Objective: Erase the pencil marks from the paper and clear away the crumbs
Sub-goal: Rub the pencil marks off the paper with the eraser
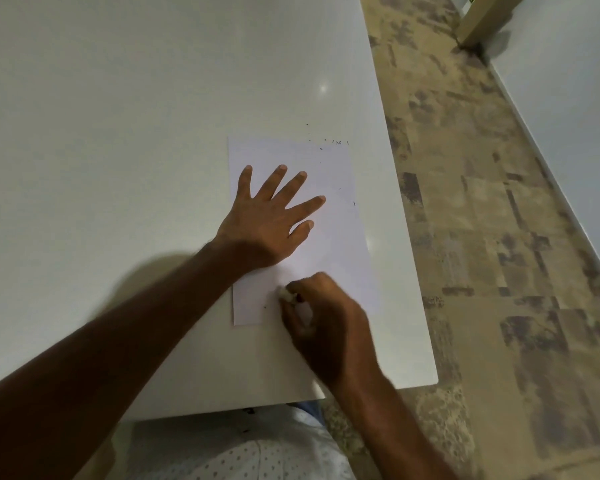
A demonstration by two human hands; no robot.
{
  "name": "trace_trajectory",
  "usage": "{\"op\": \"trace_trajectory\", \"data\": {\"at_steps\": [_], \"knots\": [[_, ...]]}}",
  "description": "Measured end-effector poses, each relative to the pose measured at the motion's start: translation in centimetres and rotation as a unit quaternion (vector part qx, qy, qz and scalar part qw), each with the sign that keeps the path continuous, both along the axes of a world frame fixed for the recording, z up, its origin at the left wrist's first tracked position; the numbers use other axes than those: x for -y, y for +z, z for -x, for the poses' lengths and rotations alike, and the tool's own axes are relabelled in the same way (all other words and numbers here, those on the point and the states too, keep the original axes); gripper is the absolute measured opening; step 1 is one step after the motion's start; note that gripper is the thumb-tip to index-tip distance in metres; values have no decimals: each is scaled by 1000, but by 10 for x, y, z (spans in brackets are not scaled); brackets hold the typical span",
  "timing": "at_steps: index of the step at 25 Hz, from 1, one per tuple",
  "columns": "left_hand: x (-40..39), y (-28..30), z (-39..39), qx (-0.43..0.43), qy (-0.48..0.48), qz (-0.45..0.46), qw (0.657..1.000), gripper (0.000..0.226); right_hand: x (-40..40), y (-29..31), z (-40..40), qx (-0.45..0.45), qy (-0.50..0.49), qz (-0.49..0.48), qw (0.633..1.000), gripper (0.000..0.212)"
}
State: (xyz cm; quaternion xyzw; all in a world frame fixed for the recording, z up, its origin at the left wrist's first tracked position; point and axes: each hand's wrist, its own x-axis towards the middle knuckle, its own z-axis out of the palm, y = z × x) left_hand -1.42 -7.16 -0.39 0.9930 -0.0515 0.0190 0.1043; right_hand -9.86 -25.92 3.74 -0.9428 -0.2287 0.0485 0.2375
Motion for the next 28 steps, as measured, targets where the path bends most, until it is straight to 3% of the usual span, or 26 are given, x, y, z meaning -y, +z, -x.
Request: {"op": "trace_trajectory", "data": {"at_steps": [2, 6, 9, 11, 15, 16, 20, 25, 28], "knots": [[0, 0, 0, -9, 0, -4, 1000, 55, 10, 0, -10, -12, -4, -12, 1000, 15], [-1, 3, 0, -5, -6, -3, 1000, 55, 25, 18, -77, 53, -142, -20, 988, 22], [0, 3, 1, -6, -4, -3, 1000, 54, 3, 2, -26, 14, -39, 12, 999, 13], [0, 3, 1, -13, 0, -4, 1000, 55, 2, -4, -2, -3, 8, -25, 1000, 11], [0, 4, 0, -12, -4, -2, 1000, 55, 19, 10, -69, 39, -175, -94, 979, 13], [0, 4, 0, -12, -4, 0, 1000, 55, 21, 11, -71, 49, -181, -88, 978, 13], [0, 4, 1, -13, -2, 1, 1000, 57, 7, -1, -16, -15, -21, -20, 999, 15], [0, 4, 0, -9, -4, 3, 1000, 55, 21, 13, -74, 53, -189, -68, 978, 14], [0, 4, 1, -3, -2, 5, 1000, 56, 5, 0, -17, 8, -61, -22, 998, 13]]}}
